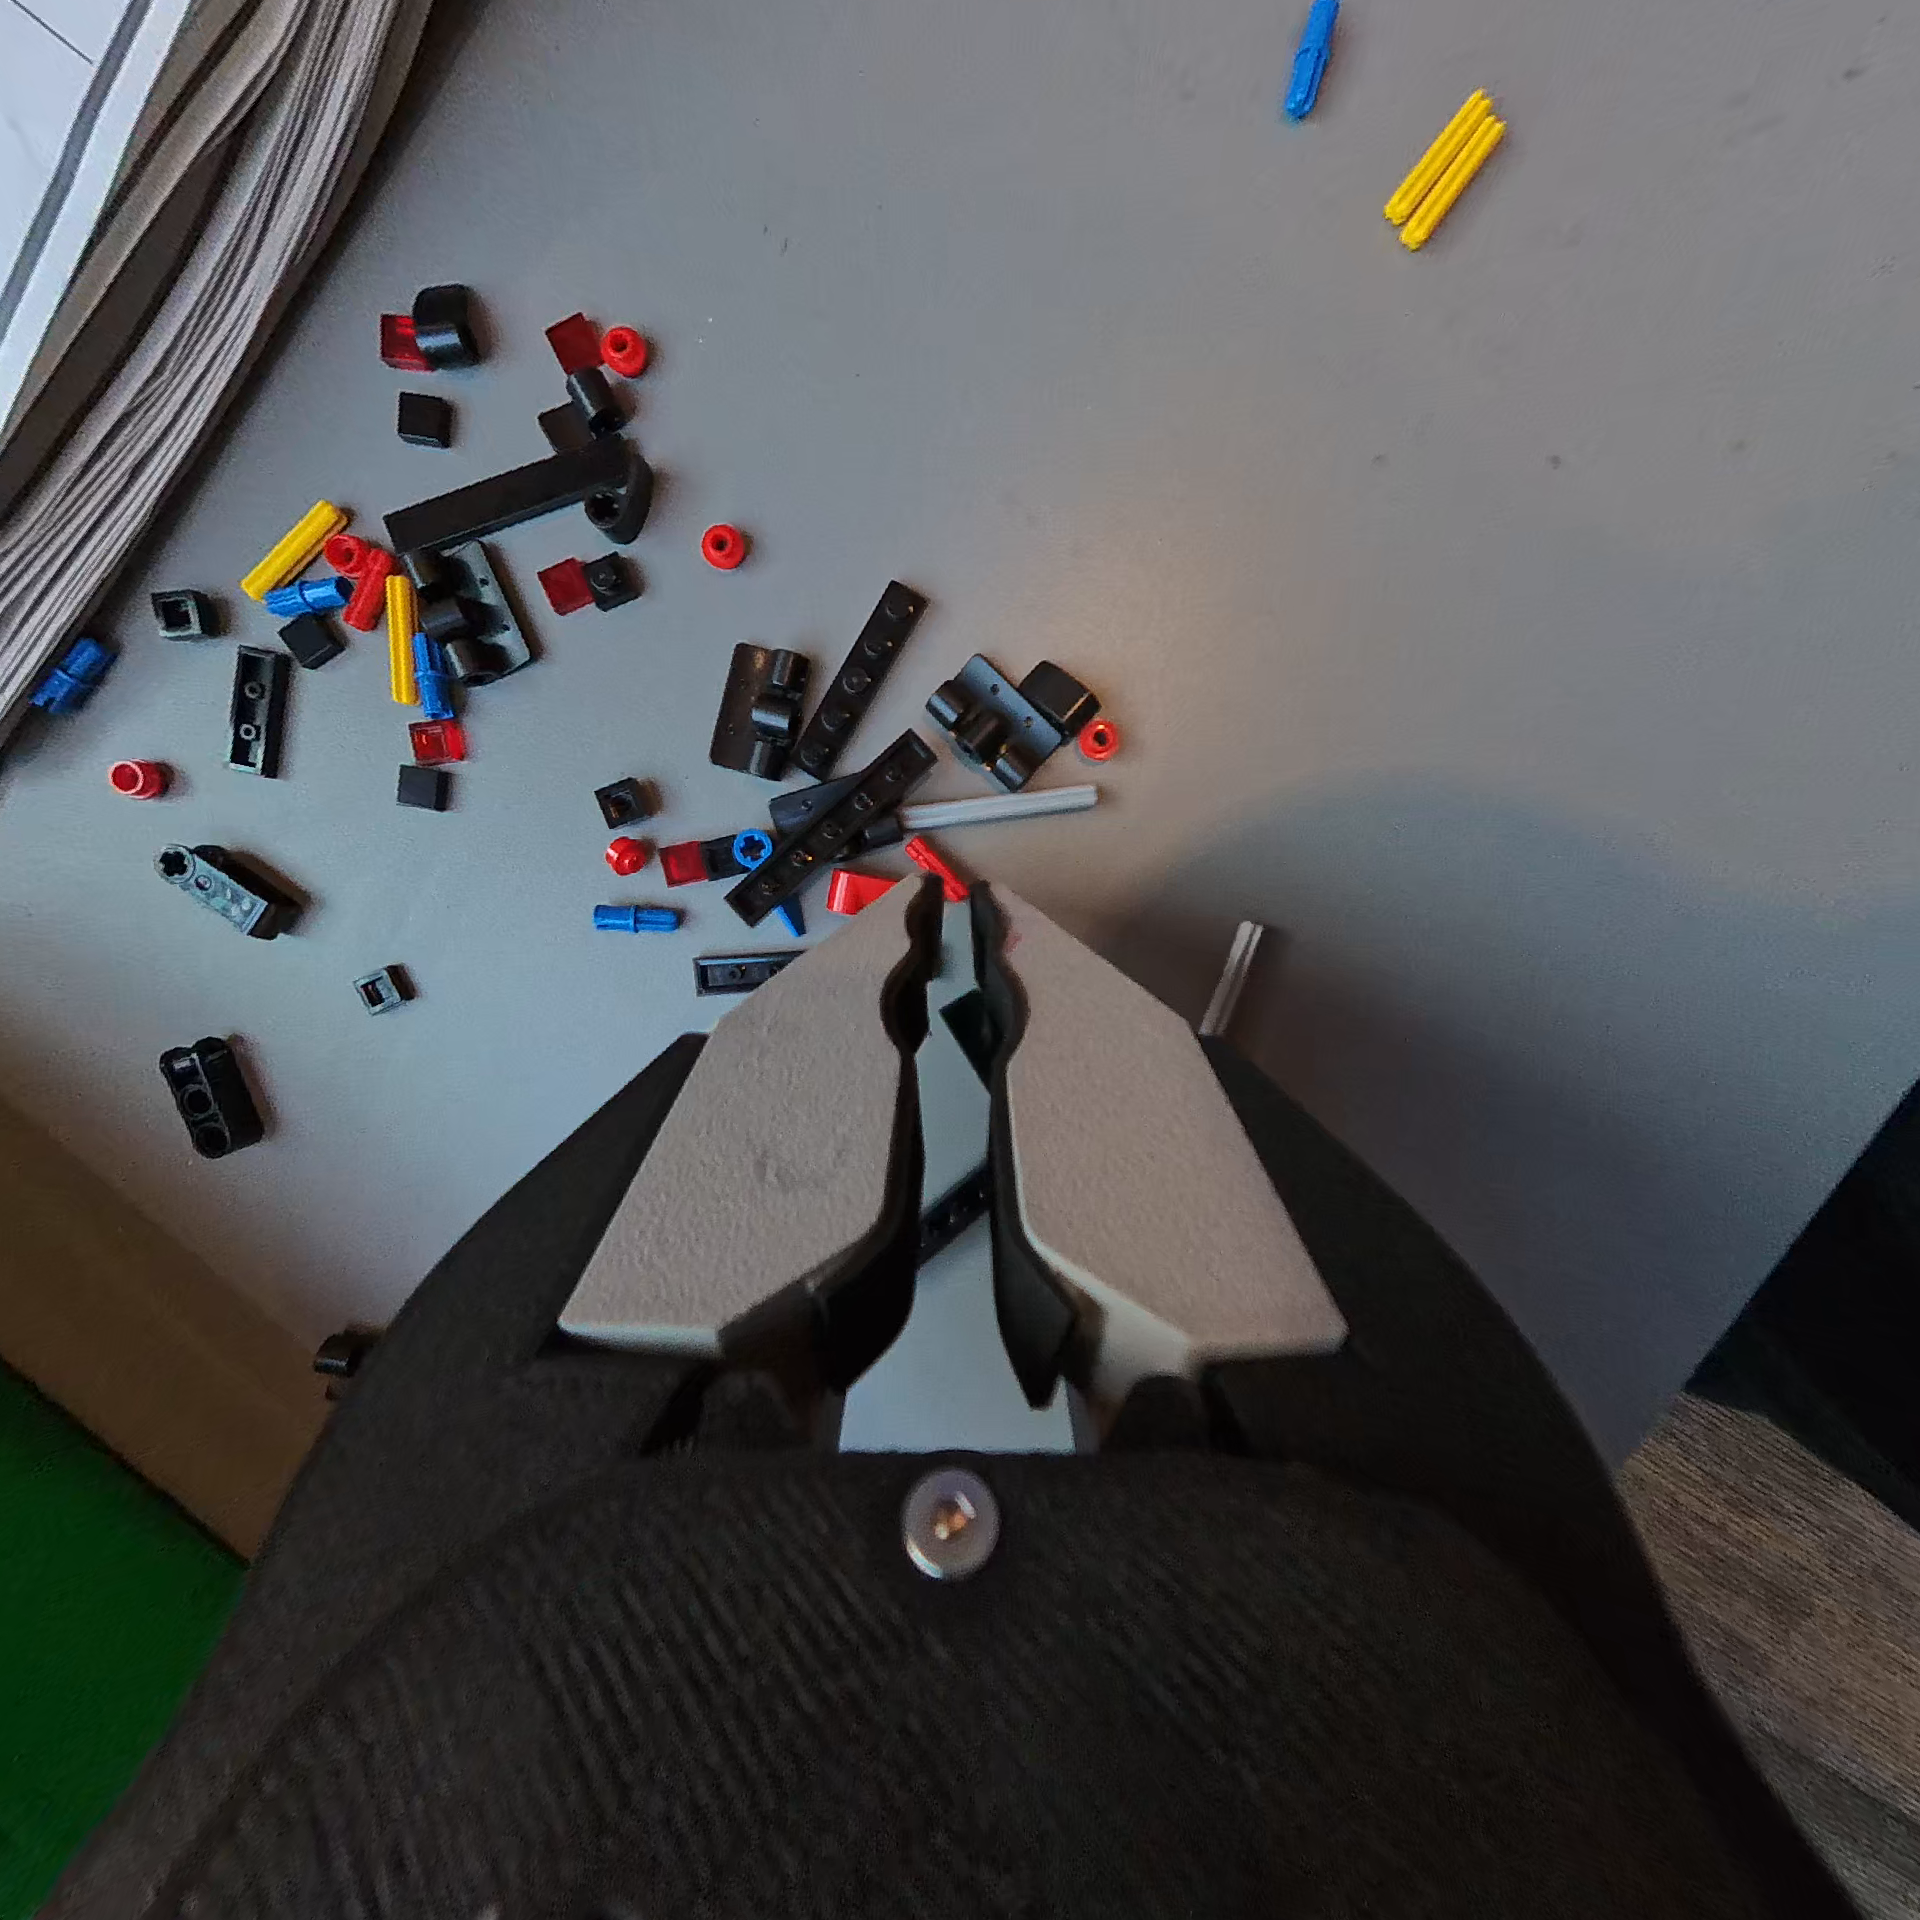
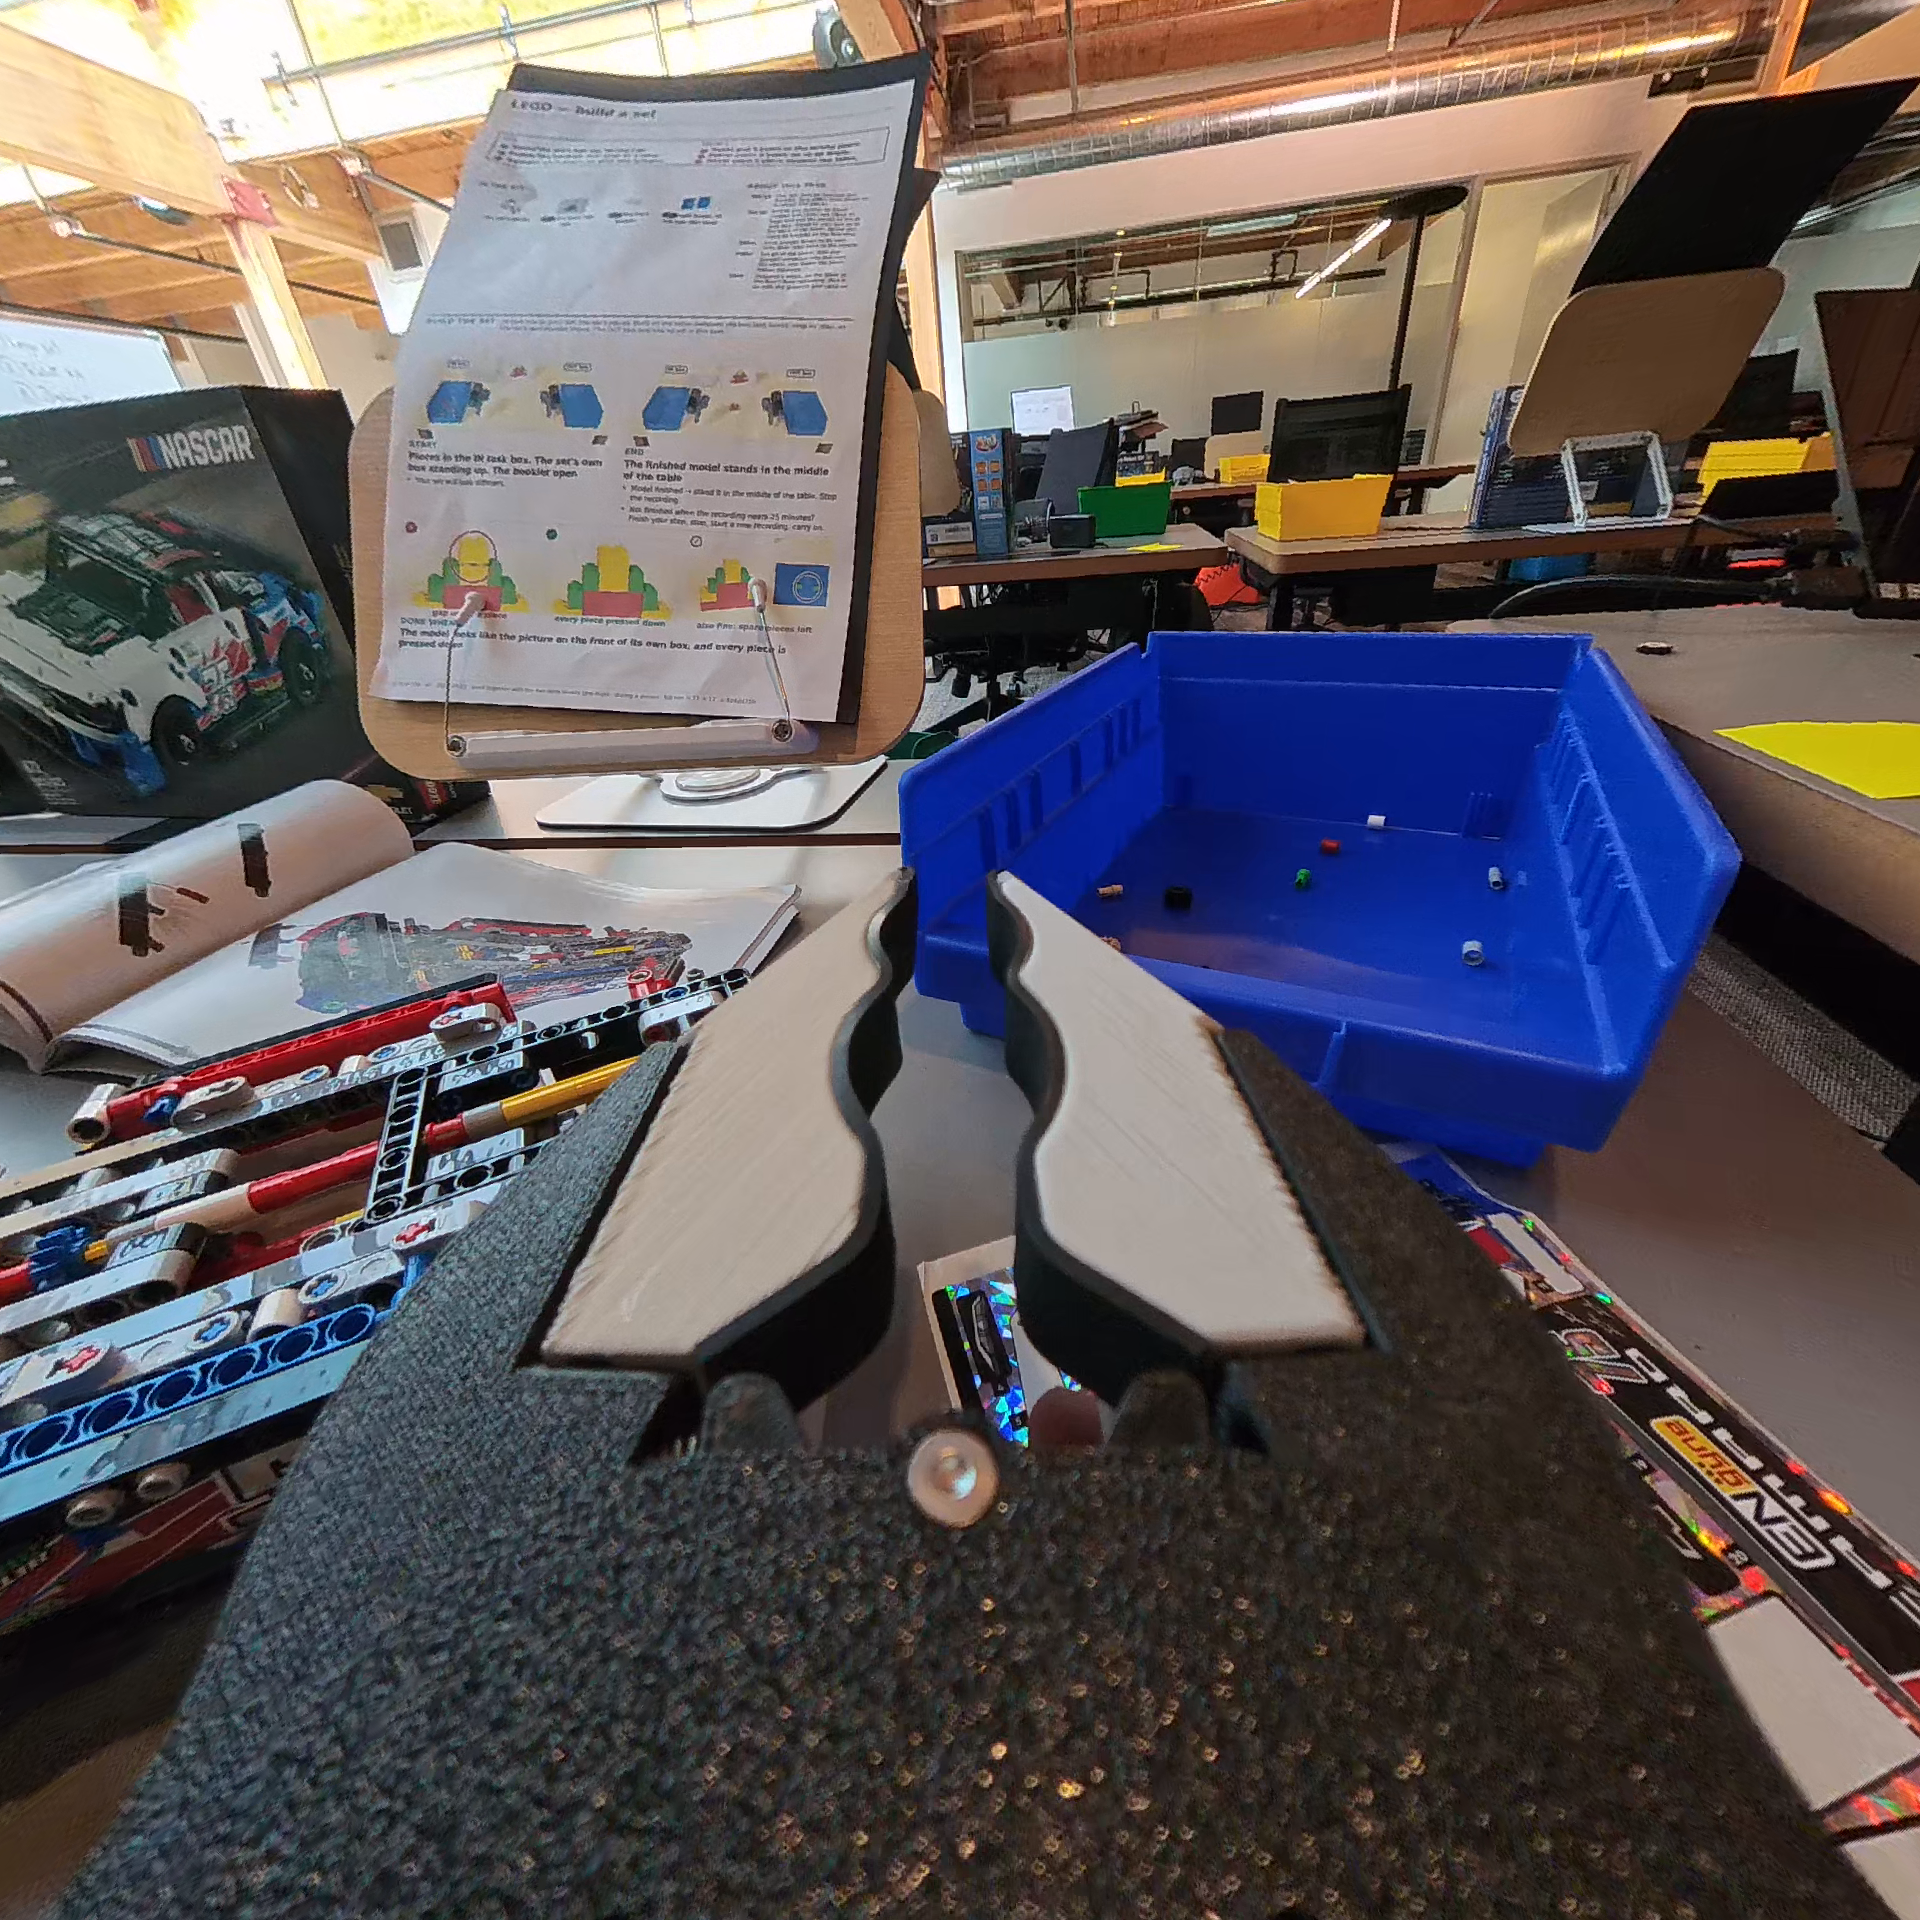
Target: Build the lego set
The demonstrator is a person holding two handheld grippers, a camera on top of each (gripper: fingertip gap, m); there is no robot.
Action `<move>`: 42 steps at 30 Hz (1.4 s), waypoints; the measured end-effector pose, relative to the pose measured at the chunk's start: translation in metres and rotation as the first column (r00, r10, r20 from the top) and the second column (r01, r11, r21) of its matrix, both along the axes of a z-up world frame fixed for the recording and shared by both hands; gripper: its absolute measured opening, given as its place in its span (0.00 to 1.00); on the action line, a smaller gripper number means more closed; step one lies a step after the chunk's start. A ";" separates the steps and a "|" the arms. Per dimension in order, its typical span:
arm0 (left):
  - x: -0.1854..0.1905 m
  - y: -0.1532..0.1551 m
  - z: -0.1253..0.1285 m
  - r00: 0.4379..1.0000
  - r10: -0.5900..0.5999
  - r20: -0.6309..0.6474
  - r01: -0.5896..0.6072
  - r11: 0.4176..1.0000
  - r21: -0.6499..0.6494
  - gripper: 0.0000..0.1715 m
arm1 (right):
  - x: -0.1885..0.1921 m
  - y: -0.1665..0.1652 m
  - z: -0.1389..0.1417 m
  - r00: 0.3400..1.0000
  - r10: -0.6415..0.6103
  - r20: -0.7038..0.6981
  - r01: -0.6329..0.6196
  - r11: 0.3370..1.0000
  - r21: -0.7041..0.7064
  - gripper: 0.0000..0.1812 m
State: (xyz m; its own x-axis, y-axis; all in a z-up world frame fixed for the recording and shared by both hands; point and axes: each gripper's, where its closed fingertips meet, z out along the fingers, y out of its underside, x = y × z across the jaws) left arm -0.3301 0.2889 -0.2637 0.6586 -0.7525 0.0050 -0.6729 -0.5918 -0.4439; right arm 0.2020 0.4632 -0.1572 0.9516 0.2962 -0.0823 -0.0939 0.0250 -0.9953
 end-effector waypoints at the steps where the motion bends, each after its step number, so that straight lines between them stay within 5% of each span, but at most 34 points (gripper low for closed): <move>1: 0.001 0.000 0.001 1.000 -0.002 -0.001 0.002 1.000 0.004 0.01 | 0.000 0.000 0.000 1.000 0.000 -0.001 0.000 1.000 0.000 0.07; 20: -0.002 0.002 -0.009 0.995 0.011 -0.096 -0.010 1.000 0.009 0.01 | 0.000 -0.001 0.001 1.000 0.017 -0.026 -0.016 1.000 0.006 0.07; 26: 0.002 0.009 0.021 0.999 0.017 -0.029 -0.015 0.998 0.062 0.01 | -0.001 -0.002 0.002 0.999 0.029 -0.040 -0.029 1.000 0.008 0.07; 32: 0.061 0.052 0.046 0.986 -0.166 -0.007 0.165 0.975 0.147 0.01 | -0.004 -0.001 0.002 0.998 0.043 -0.048 -0.043 0.999 0.008 0.07; 42: 0.140 0.083 -0.005 0.912 -0.409 -0.038 0.408 0.912 -0.035 0.01 | -0.005 -0.003 0.003 0.996 0.058 -0.064 -0.058 0.998 0.010 0.07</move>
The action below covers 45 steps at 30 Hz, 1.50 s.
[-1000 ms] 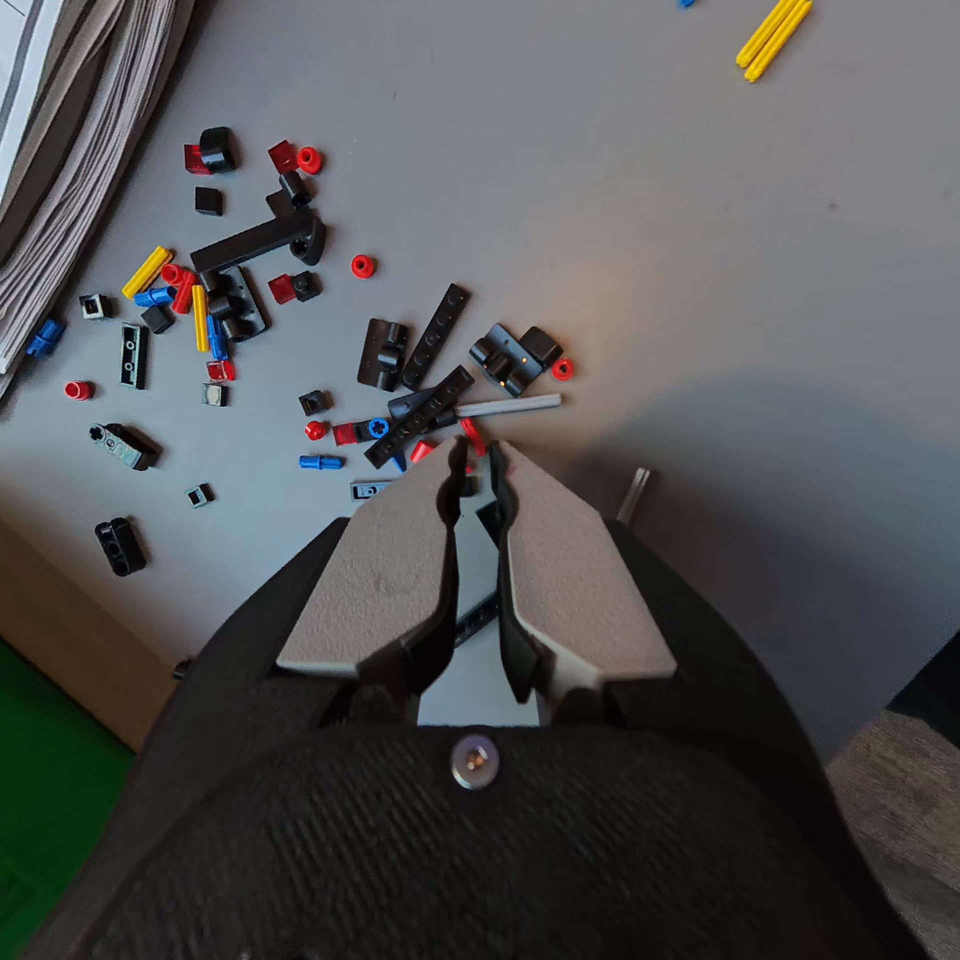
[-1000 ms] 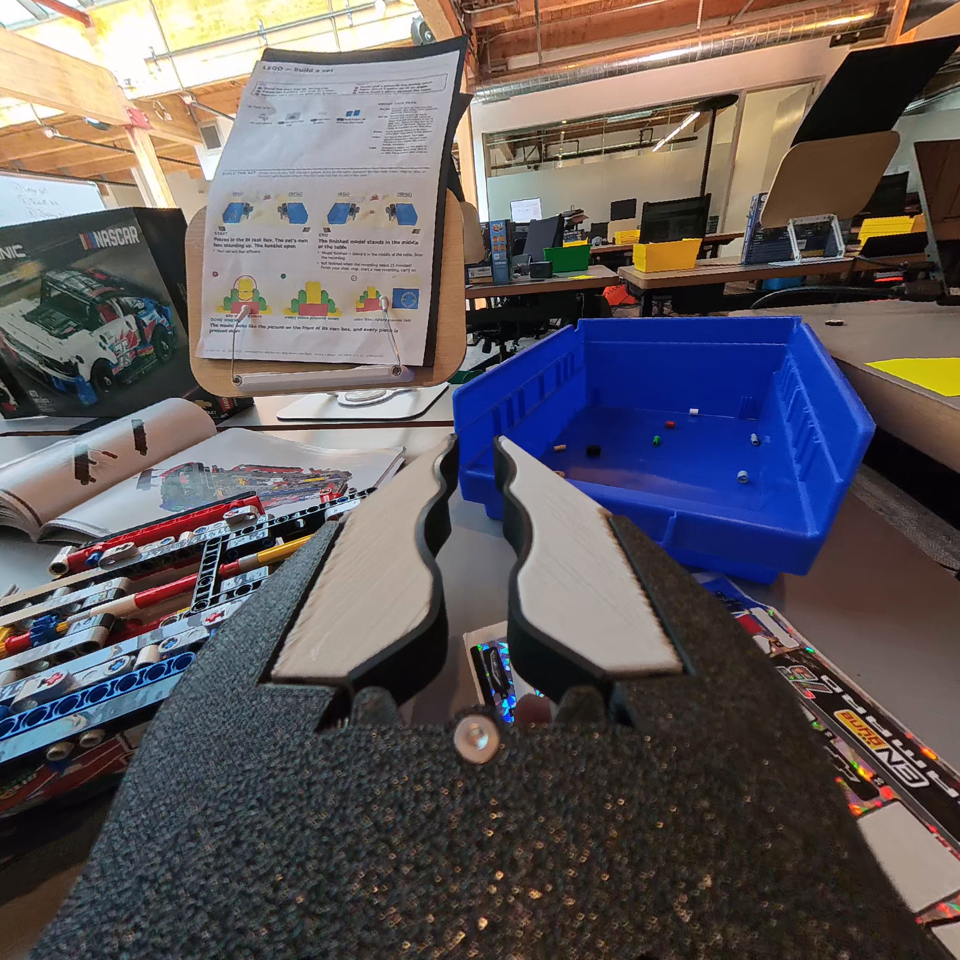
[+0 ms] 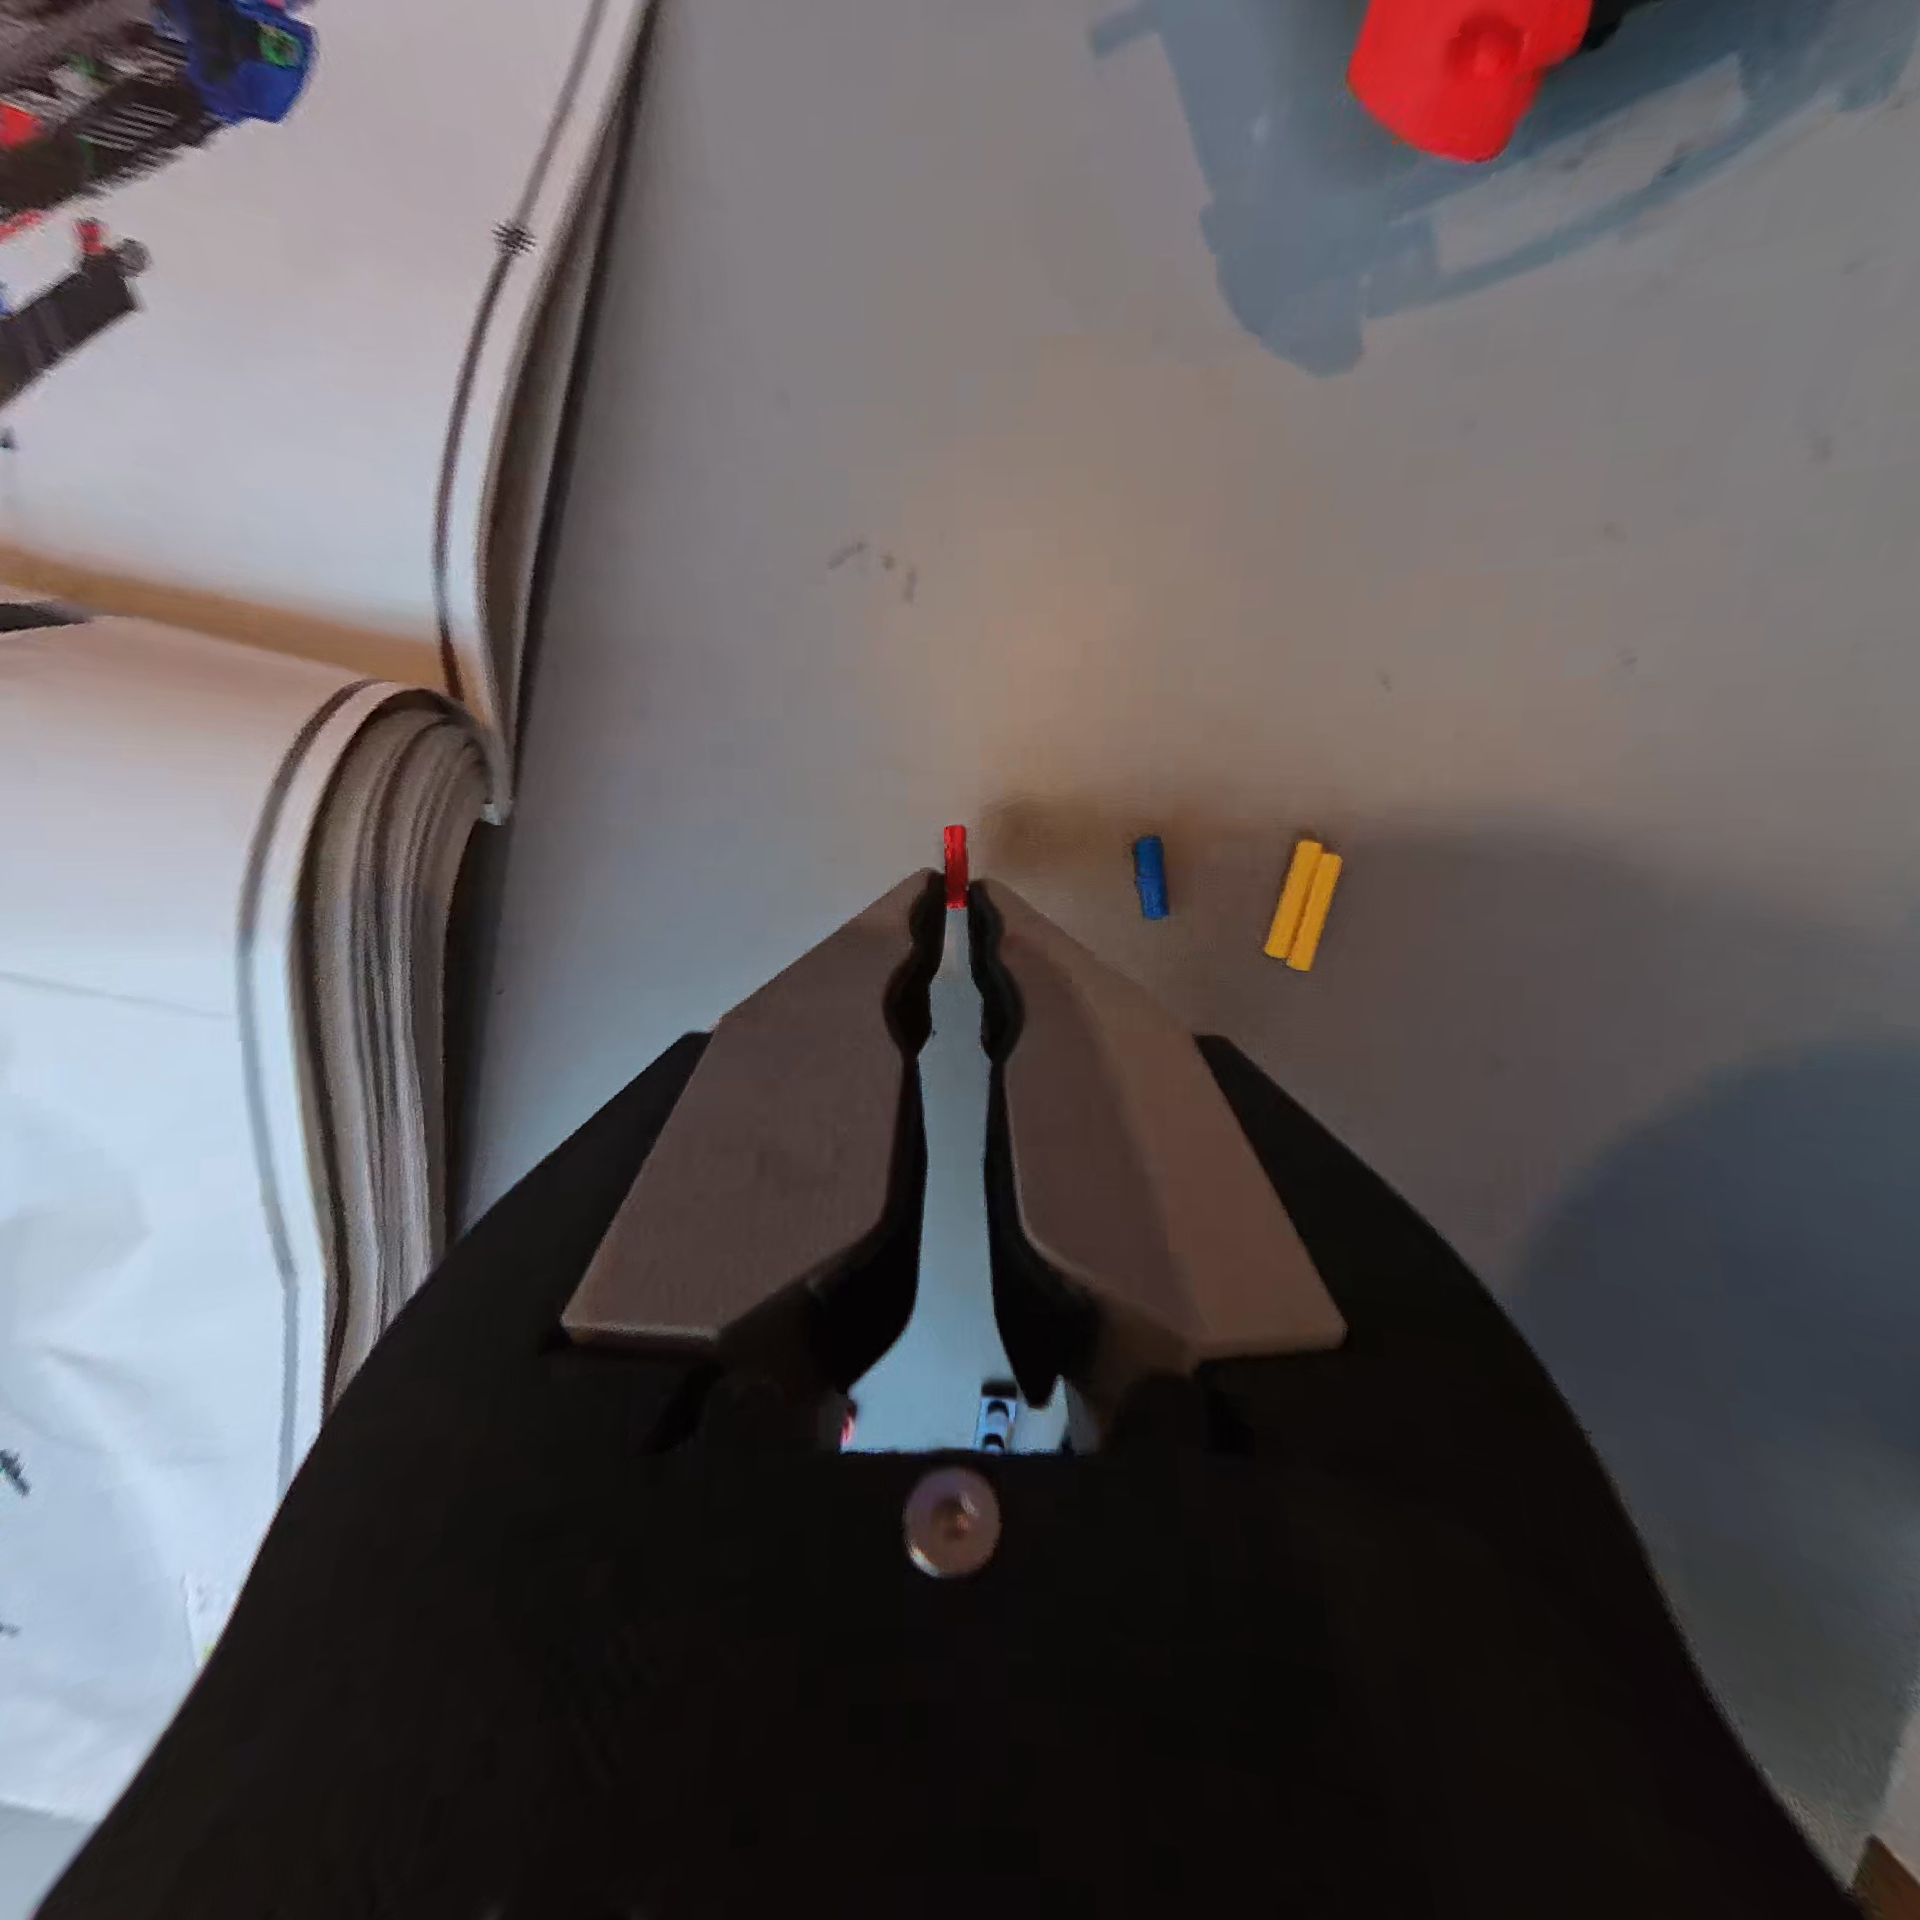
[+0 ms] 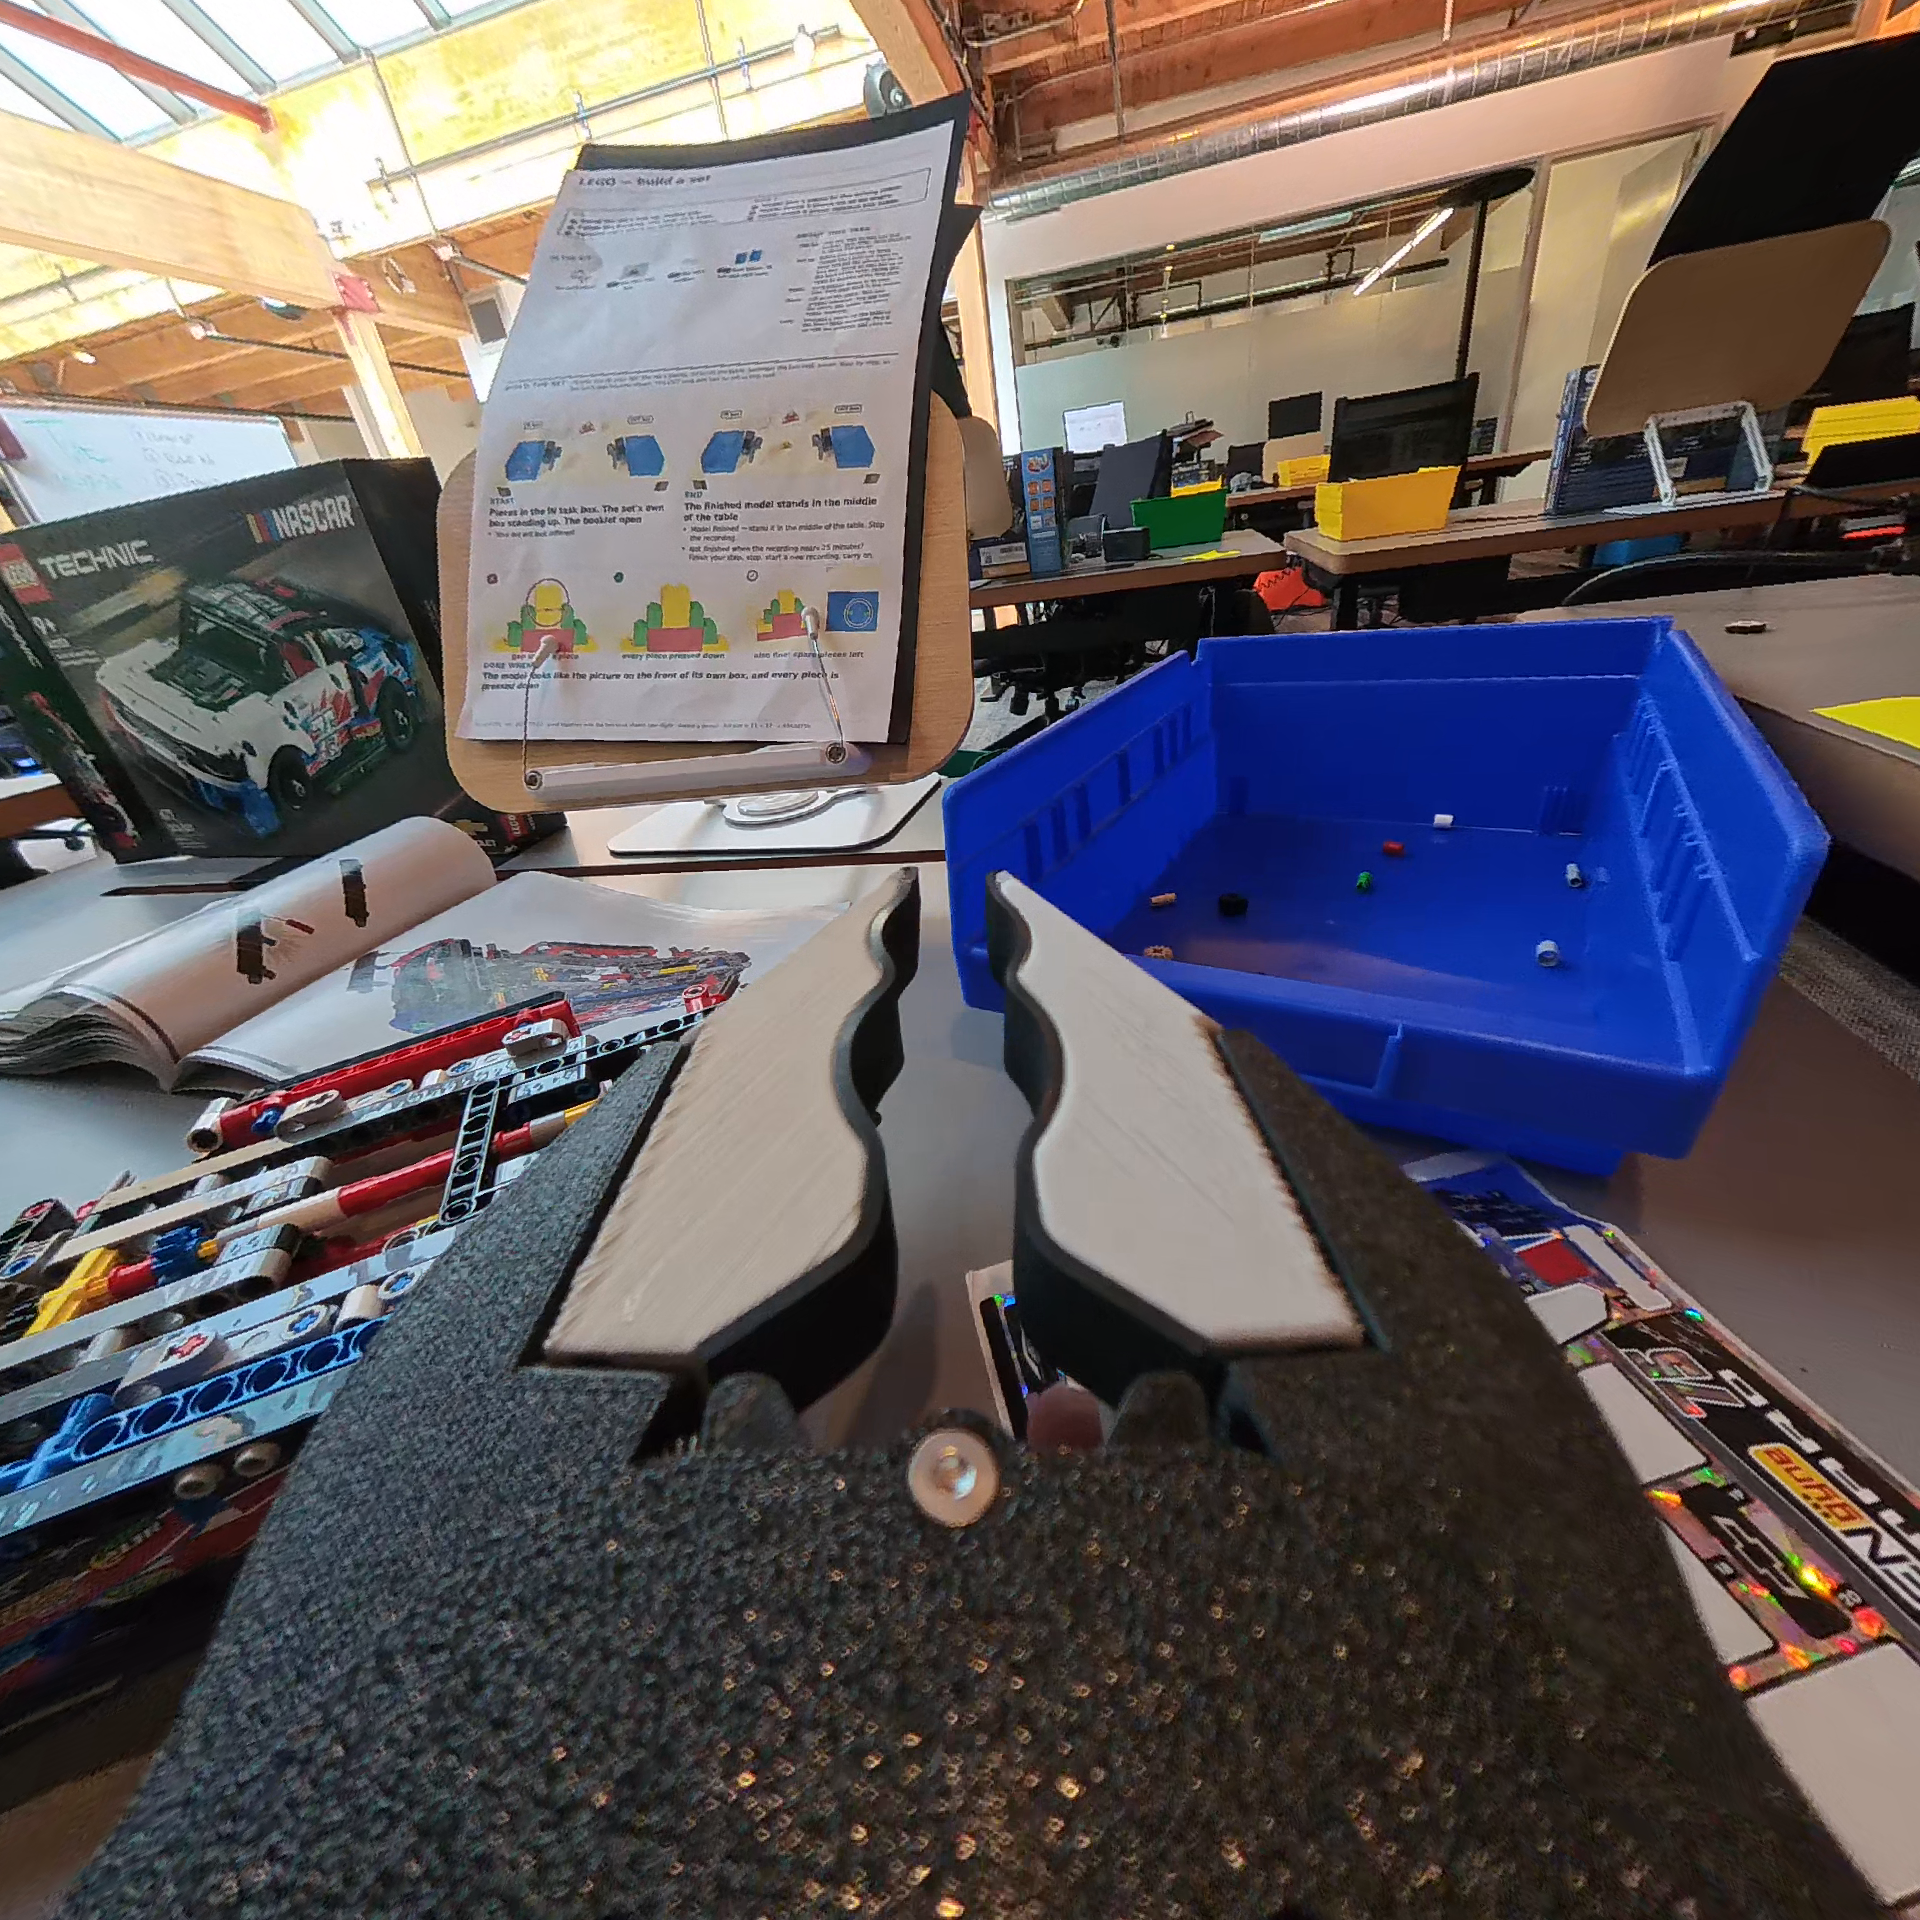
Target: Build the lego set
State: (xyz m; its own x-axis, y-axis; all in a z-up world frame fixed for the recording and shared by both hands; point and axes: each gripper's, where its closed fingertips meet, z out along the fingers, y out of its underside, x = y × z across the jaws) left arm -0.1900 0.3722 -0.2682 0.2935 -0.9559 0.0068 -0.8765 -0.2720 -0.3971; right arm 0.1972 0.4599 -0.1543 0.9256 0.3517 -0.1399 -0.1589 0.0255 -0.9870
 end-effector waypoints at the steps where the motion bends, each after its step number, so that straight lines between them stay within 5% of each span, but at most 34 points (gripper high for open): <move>1: 0.001 -0.002 -0.005 1.000 -0.010 -0.014 0.010 1.000 -0.017 0.01 | 0.000 0.000 0.000 1.000 0.002 -0.001 -0.002 1.000 -0.001 0.07; 12: -0.007 -0.008 0.010 0.999 0.026 0.040 -0.023 0.997 -0.071 0.05 | -0.004 0.000 0.000 1.000 0.021 -0.007 -0.021 1.000 -0.004 0.06; 20: -0.137 0.014 0.068 0.951 0.305 -0.056 -0.297 0.947 0.124 0.06 | -0.003 0.000 -0.001 1.000 0.009 -0.005 -0.009 1.000 -0.007 0.06; 28: -0.182 0.014 0.037 0.876 0.481 -0.039 -0.478 0.875 0.073 0.11 | -0.007 0.001 -0.003 0.999 -0.006 0.044 0.007 1.000 -0.011 0.06; 34: -0.186 0.030 0.021 0.899 0.429 -0.094 -0.421 0.902 0.093 0.08 | -0.009 0.001 -0.003 0.997 -0.011 0.070 0.012 1.000 -0.007 0.06; 45: -0.172 0.035 0.004 0.979 0.125 -0.163 -0.115 0.991 0.066 0.01 | -0.007 0.001 -0.002 0.999 0.002 0.036 -0.002 1.000 -0.009 0.06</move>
State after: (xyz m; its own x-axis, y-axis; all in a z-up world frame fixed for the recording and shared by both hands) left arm -0.3620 0.4071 -0.2643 0.3985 -0.9112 -0.1045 -0.8941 -0.3606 -0.2656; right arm 0.1905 0.4608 -0.1566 0.9294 0.3523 -0.1102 -0.1238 0.0163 -0.9922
